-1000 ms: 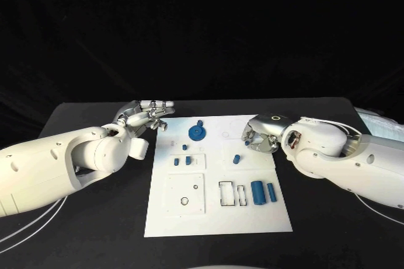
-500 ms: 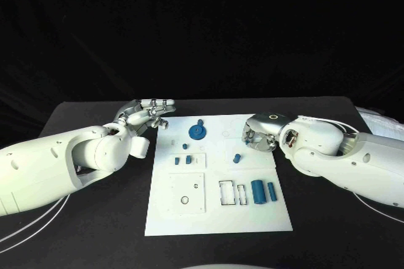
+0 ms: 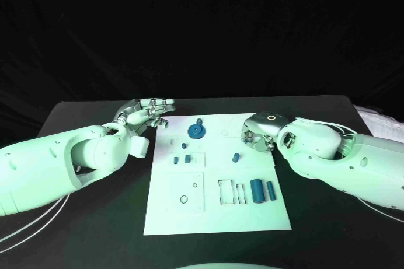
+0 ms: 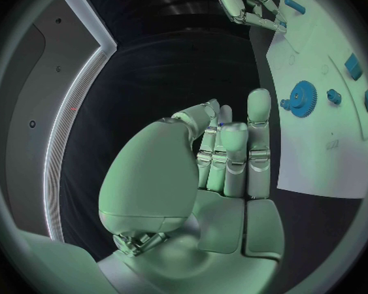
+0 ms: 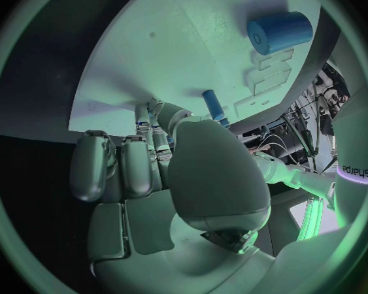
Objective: Assemble the parts on the task board
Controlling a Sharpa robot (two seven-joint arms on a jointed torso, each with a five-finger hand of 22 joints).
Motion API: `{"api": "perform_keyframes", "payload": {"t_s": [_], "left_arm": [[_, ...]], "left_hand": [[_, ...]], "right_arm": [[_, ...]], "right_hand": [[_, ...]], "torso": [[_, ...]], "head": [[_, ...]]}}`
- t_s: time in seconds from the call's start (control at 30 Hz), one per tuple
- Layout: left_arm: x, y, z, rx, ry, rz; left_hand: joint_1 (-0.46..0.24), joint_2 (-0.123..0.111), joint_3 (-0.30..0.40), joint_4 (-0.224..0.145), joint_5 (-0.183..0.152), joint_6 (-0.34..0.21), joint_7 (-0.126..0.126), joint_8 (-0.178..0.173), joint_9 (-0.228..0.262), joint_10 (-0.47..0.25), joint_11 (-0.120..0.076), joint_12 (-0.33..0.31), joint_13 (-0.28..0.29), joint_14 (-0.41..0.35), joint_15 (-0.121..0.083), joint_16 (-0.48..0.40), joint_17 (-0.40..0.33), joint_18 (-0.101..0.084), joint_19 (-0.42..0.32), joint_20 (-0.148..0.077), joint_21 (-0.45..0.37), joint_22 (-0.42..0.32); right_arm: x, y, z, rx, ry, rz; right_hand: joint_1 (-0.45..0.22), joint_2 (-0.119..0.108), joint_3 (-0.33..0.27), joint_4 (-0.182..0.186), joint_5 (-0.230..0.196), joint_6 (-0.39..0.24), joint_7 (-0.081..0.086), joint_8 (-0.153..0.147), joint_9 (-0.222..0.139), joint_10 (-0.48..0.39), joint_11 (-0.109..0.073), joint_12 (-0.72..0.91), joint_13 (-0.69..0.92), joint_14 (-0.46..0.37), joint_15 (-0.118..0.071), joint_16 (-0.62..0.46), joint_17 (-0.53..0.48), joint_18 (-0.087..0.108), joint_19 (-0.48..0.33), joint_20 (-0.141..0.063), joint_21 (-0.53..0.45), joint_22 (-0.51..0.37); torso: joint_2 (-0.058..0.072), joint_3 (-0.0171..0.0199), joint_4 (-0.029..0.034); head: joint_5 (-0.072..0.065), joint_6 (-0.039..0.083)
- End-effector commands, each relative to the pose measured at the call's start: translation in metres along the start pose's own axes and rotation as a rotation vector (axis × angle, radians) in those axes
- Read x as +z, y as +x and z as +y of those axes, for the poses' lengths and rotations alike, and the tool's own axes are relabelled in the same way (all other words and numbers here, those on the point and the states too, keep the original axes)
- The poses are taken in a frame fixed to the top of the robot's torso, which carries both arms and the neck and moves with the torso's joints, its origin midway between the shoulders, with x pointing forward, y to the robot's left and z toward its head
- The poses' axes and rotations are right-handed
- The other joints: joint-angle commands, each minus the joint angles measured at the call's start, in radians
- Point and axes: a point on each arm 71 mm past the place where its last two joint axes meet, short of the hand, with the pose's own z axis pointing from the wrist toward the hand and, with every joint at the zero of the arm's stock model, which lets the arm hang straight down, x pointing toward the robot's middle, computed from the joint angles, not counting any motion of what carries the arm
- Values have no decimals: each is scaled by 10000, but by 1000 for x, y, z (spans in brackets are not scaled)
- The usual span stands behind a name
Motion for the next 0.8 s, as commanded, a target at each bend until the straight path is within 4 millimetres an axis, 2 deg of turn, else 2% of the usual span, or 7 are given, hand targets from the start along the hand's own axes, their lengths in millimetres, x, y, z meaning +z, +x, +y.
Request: {"api": "perform_keyframes", "payload": {"t_s": [0.03,0.27,0.33,0.37,0.4,0.6,0.8], "left_arm": [[0,2,-1,-112,76,128],[1,1,0,-106,46,110],[1,1,0,-113,25,128],[1,1,0,-119,7,145],[1,2,0,-123,-3,155],[1,3,1,-138,-34,193],[1,5,2,-163,-43,254]], "left_hand": [[-45,66,-88,0,55,-5,26,55,-13,-67,-6,50,15,-73,-3,-55,-14,109,-82,15,-44,-20],[-43,80,-117,-17,57,-35,36,51,-18,-104,4,60,14,-78,3,-52,-22,108,-81,16,-64,-32],[-38,122,-154,-39,61,-69,40,52,-22,-115,2,99,23,166,0,290,482,51,62,17,250,141],[-35,172,-222,-77,63,-125,36,54,-25,-87,-17,194,50,563,-16,840,1242,0,239,9,568,313],[-36,185,-251,-94,63,-158,37,51,-28,-75,-21,236,63,649,-18,971,1406,-14,295,4,659,362],[-42,209,-340,-153,69,-245,65,56,-31,-154,3,325,80,328,3,623,721,126,-42,11,-253,-154],[-50,216,-371,-171,70,-274,74,60,-32,-193,14,351,83,234,11,533,555,153,-129,16,-452,-266]], "right_arm": [[-5,-5,4,10,-52,-654],[-14,-17,2,246,6,-1106],[-17,-20,2,296,2,-1200],[-19,-22,2,345,-27,-1275],[-20,-23,3,385,-57,-1313],[-25,-29,15,687,-431,-1441],[-27,-31,44,1145,-1259,-1439]], "right_hand": [[-57,37,14,-35,-37,63,14,10,29,256,-194,-60,10,520,-72,40,-17,61,57,-12,46,21],[-81,40,22,-35,-42,66,18,5,33,265,-190,-72,3,519,-72,40,-19,61,62,-14,50,26],[-85,42,26,-36,-43,66,19,4,34,267,-189,-74,2,520,-72,45,-13,61,62,-15,50,27],[-85,43,31,-38,-45,66,21,3,35,270,-188,-76,0,520,-72,47,-12,61,62,-15,49,25],[-85,43,31,-38,-45,66,21,3,35,270,-188,-76,0,520,-72,47,-12,61,62,-15,49,25],[-83,45,65,-68,-48,65,34,-8,41,285,-180,-94,-10,520,-71,54,-6,58,74,-17,62,44],[-83,46,104,-103,-45,59,55,-24,48,294,-168,-120,-24,519,-65,58,-5,58,77,-18,64,45]], "torso": [[-11,2,-6],[-6,1,-15],[-2,6,-15],[1,10,-11],[1,10,-11],[3,5,-8],[3,-5,8]], "head": [[-4,4],[-22,31],[-24,32],[-25,35],[-25,35],[16,18],[199,-15]]}}
